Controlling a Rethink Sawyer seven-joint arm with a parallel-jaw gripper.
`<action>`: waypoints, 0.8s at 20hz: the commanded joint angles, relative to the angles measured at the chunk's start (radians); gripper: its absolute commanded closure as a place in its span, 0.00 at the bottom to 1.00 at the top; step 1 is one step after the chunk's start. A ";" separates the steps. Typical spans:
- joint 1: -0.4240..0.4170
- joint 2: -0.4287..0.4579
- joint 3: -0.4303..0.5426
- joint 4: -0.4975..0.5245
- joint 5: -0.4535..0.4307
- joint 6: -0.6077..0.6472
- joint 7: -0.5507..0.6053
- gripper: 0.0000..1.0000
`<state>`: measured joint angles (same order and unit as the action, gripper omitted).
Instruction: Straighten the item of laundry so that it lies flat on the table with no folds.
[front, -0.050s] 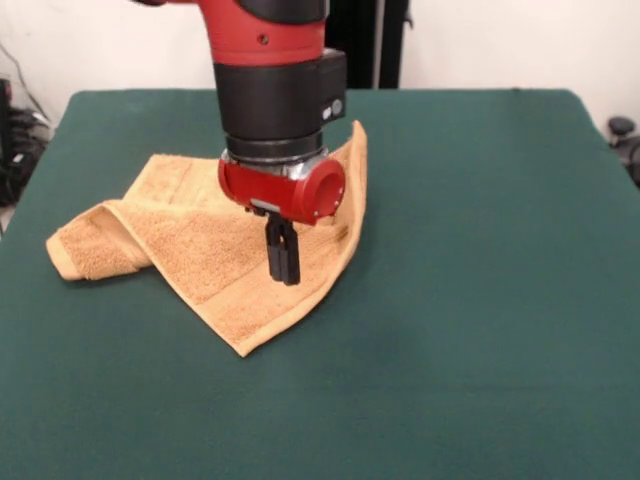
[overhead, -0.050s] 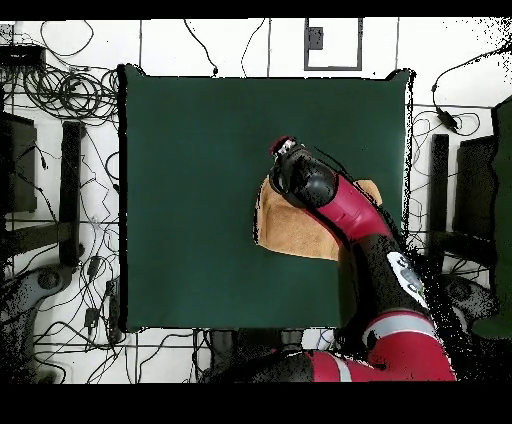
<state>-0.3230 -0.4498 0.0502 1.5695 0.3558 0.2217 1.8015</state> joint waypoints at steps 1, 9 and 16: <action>0.082 0.139 -0.100 -0.130 0.015 0.220 0.187 1.00; -0.017 0.251 -0.157 -0.352 -0.068 0.478 0.064 1.00; -0.075 0.286 -0.140 -0.448 -0.135 0.560 0.007 1.00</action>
<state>-0.3699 -0.2292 -0.0940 1.2436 0.2973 0.6821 1.8015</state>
